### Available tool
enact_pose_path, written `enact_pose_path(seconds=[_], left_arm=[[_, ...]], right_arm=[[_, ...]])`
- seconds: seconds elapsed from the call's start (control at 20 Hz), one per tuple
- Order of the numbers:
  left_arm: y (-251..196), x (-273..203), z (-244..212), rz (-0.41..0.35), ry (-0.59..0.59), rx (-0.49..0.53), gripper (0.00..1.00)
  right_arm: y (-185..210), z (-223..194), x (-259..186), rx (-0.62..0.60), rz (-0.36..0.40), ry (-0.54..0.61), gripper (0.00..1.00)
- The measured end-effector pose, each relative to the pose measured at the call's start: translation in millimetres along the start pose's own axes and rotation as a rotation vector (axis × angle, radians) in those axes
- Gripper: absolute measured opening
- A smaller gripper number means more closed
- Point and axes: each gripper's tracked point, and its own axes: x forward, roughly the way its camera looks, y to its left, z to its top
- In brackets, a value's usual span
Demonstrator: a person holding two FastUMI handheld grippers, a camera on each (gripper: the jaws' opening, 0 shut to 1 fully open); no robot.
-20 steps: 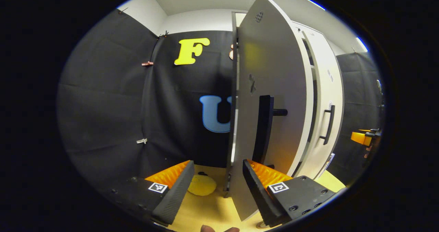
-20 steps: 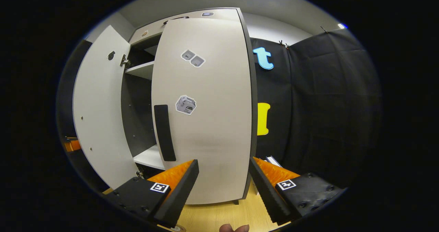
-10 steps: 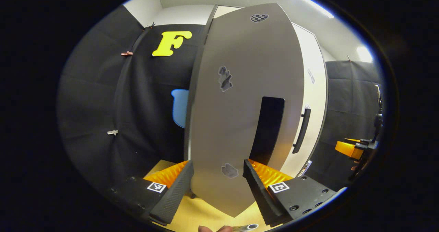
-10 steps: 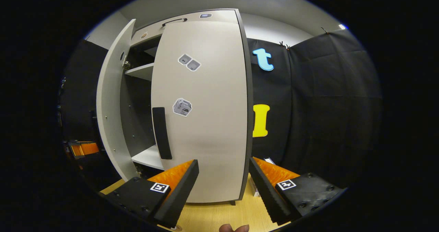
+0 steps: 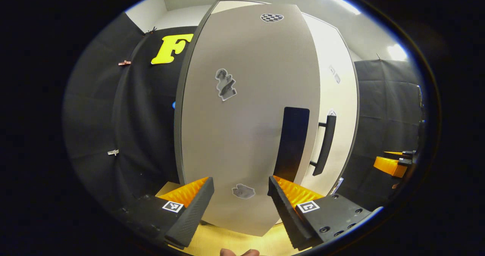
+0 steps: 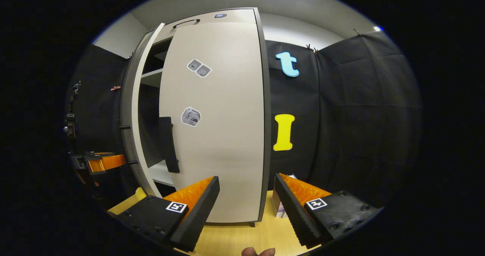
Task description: Grasp the bottle in the cabinet with the left hand and place it on the coaster, then close the right door with the right hand and the left door with the left hand.
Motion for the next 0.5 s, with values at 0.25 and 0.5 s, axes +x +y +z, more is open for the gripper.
enact_pose_path(seconds=[0.25,0.5], left_arm=[[-9.5,17.1,2.1,0.013,0.000,0.042,0.93],[-14.4,34.7,1.4,0.023,-0.005,0.057,0.93]], right_arm=[[0.6,-1.9,17.3,-0.023,0.001,-0.010,0.98],[-6.4,-9.1,38.8,-0.052,-0.008,-0.007,0.97]])
